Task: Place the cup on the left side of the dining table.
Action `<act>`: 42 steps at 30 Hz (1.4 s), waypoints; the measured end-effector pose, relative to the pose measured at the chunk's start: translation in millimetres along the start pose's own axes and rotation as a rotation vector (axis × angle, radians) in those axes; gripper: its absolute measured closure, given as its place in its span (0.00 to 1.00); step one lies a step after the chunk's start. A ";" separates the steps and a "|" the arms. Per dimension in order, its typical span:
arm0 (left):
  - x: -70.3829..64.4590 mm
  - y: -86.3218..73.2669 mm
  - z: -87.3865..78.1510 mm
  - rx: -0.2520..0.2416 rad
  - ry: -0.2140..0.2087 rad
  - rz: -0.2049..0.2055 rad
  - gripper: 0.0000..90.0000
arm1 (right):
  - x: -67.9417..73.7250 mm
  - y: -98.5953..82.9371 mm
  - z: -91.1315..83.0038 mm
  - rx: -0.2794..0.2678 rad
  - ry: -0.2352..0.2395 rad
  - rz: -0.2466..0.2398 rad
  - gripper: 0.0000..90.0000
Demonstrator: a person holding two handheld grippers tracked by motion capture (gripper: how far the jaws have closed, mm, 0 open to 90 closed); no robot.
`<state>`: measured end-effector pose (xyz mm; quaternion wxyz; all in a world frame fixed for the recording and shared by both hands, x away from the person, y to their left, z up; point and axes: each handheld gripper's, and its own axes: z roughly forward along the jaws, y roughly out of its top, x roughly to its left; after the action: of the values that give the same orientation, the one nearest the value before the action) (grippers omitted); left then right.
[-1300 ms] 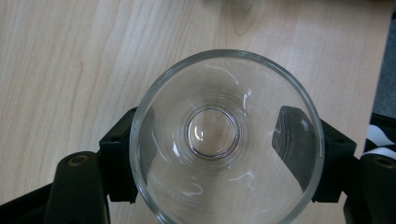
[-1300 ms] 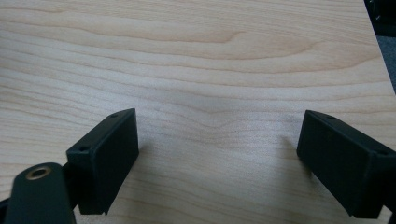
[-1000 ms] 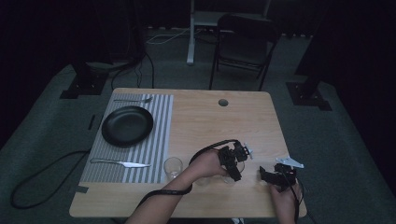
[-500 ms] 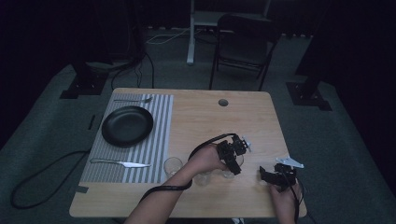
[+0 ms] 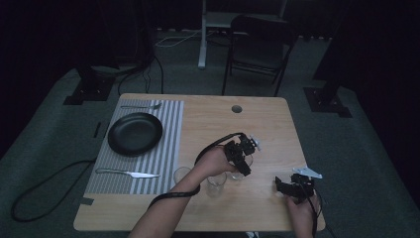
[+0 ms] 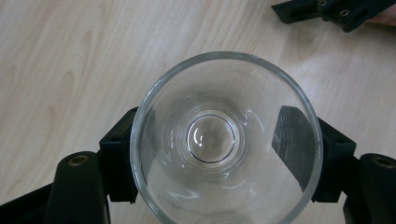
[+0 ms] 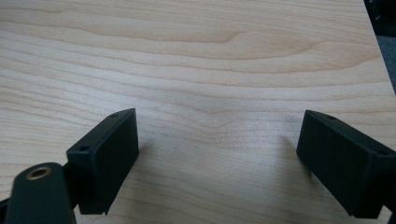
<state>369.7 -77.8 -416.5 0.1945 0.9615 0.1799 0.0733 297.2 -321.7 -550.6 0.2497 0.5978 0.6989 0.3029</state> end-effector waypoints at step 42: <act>62.7 -67.8 -35.1 -0.011 0.133 -0.216 0.32 | 0.0 -0.1 0.0 0.001 0.000 0.000 0.14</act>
<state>398.7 16.2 -407.1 0.1941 0.9284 0.2947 0.1164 297.1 -321.6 -550.6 0.2494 0.5979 0.6991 0.3027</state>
